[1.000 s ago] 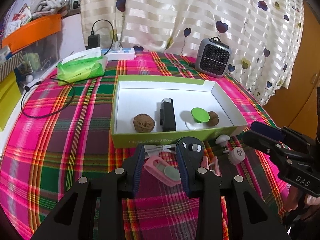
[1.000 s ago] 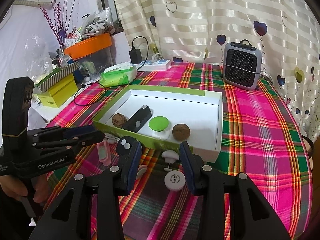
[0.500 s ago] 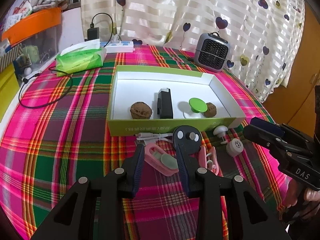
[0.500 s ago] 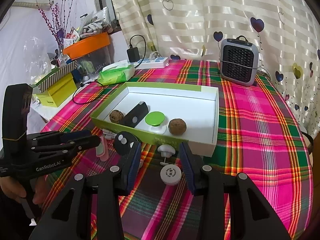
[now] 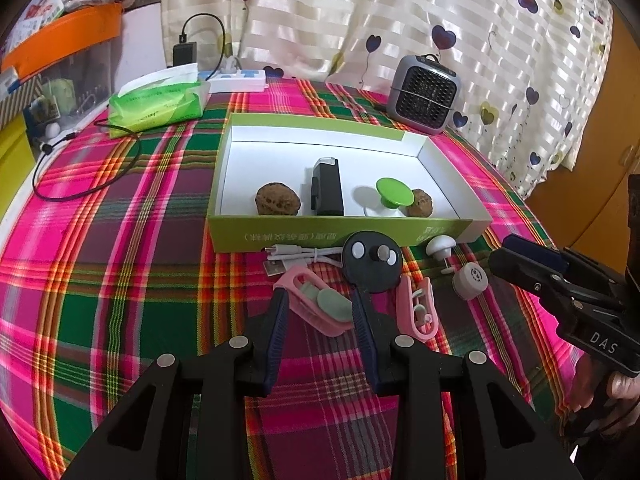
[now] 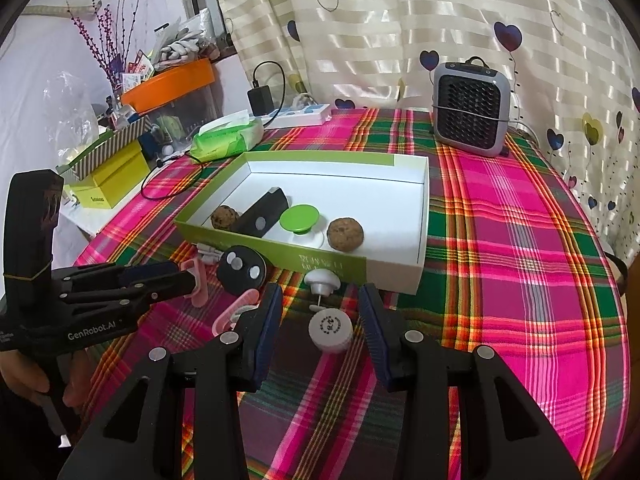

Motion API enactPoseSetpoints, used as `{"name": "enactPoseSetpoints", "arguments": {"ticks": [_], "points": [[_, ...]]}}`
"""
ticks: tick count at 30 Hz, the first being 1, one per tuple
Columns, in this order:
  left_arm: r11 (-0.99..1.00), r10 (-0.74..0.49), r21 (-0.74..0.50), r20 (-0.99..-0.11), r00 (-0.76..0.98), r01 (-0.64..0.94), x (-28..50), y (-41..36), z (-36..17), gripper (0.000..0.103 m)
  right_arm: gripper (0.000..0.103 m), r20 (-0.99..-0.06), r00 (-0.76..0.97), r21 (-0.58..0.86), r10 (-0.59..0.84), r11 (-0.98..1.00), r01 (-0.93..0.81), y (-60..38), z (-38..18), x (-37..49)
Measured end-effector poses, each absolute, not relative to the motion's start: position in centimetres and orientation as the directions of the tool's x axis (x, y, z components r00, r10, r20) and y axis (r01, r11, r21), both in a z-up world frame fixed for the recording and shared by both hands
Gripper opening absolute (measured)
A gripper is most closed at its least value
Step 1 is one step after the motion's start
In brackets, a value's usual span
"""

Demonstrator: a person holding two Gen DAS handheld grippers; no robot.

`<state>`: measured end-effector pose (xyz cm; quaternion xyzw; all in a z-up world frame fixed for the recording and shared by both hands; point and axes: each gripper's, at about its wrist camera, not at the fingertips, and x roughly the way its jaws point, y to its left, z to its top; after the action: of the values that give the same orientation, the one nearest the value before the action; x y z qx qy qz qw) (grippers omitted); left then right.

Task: Organize objects

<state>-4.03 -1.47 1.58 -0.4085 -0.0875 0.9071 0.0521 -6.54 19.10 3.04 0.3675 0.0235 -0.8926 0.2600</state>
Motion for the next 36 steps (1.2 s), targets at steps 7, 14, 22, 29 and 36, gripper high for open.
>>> {"name": "enactPoseSetpoints", "arguments": {"ticks": [7,14,22,29,36], "points": [[-0.98,0.16,-0.2,-0.734,-0.66,-0.016,-4.0,-1.3,1.2,0.035,0.041,-0.679,-0.586,0.149,-0.442,-0.865,0.48,19.4,2.6,-6.5],[-0.98,0.146,-0.199,-0.742,-0.654,0.007,-4.3,-1.1,0.8,0.038,0.041,-0.702,-0.565,0.143,-0.434,-0.863,0.484,19.3,1.6,-6.3],[-0.98,0.123,-0.194,-0.758,-0.641,0.041,-5.1,-1.0,0.6,0.038,0.041,-0.721,-0.55,0.132,-0.421,-0.863,0.487,18.8,0.8,-6.7],[-0.977,0.114,-0.201,-0.764,-0.635,0.066,-4.9,-1.6,0.4,0.038,0.041,-0.751,-0.54,0.1,-0.379,-0.874,0.475,18.2,0.3,-7.3],[-0.977,0.099,-0.197,-0.765,-0.636,0.085,-4.5,-2.4,0.2,0.038,0.041,-0.761,-0.534,0.091,-0.368,-0.876,0.474,18.2,0.0,-7.4]]}}
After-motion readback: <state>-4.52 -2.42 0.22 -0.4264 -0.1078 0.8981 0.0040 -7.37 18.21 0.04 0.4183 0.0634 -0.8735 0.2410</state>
